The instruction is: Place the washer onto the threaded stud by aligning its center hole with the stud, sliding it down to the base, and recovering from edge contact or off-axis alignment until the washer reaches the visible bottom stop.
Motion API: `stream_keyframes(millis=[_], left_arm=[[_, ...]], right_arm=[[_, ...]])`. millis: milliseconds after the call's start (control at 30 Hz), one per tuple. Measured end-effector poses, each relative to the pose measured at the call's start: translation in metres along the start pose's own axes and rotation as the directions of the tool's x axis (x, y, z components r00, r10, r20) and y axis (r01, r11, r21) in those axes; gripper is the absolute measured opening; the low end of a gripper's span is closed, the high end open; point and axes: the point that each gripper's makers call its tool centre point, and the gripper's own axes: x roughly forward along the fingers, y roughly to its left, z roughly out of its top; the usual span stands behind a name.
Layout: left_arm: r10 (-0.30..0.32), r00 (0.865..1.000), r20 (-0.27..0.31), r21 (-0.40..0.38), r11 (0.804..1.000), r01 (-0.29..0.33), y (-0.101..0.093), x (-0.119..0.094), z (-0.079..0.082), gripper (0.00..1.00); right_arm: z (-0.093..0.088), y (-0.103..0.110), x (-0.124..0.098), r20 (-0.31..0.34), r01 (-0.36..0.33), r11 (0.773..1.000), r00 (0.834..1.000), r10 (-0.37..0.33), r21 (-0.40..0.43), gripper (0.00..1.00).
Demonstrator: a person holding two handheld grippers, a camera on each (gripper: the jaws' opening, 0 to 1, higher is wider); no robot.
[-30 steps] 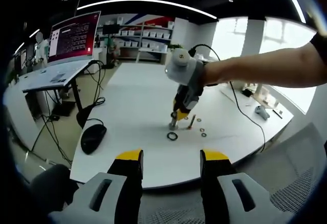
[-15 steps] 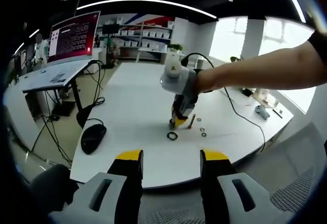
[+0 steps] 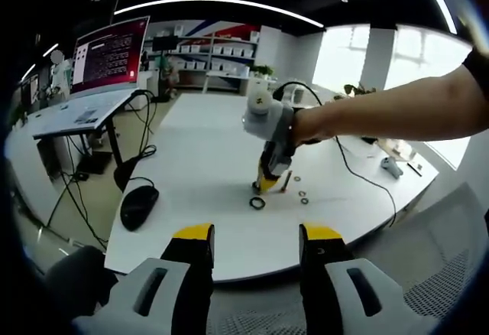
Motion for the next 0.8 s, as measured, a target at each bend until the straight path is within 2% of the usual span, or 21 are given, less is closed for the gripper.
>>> stream_keyframes(millis=[167, 300, 333, 367, 433, 667, 800], left_arm=[[-0.001, 1.0, -0.003, 0.004, 1.0, 0.001, -0.001, 0.0, 0.0, 0.42], [-0.006, 1.0, -0.008, 0.009, 1.0, 0.006, -0.001, 0.0, -0.001, 0.42], [-0.006, 1.0, -0.008, 0.008, 1.0, 0.007, -0.001, 0.0, -0.001, 0.42], [-0.005, 1.0, -0.006, 0.006, 1.0, 0.005, -0.001, 0.0, -0.001, 0.42], [-0.007, 1.0, -0.006, 0.007, 1.0, 0.007, -0.002, -0.001, -0.001, 0.42], [-0.01, 1.0, -0.002, 0.003, 1.0, 0.01, -0.002, 0.0, 0.0, 0.42], [-0.009, 1.0, -0.001, 0.003, 1.0, 0.009, -0.002, 0.0, 0.0, 0.42]], right_arm=[[0.011, 0.004, -0.016, 0.094, 0.026, 0.999, 0.995, -0.029, 0.033, 0.27], [0.016, 0.005, -0.023, 0.164, 0.053, 0.997, 0.985, -0.061, 0.052, 0.3], [0.018, 0.004, -0.025, 0.185, 0.063, 0.996, 0.98, -0.073, 0.059, 0.3], [0.023, -0.005, -0.027, 0.221, 0.099, 0.992, 0.969, -0.113, 0.074, 0.3], [0.022, 0.0, -0.037, 0.26, 0.095, 0.991, 0.958, -0.117, 0.097, 0.29], [0.015, 0.022, -0.029, 0.276, 0.076, 0.995, 0.957, -0.092, 0.067, 0.29], [0.003, 0.043, -0.01, 0.243, 0.026, 0.998, 0.969, -0.041, 0.063, 0.29]])
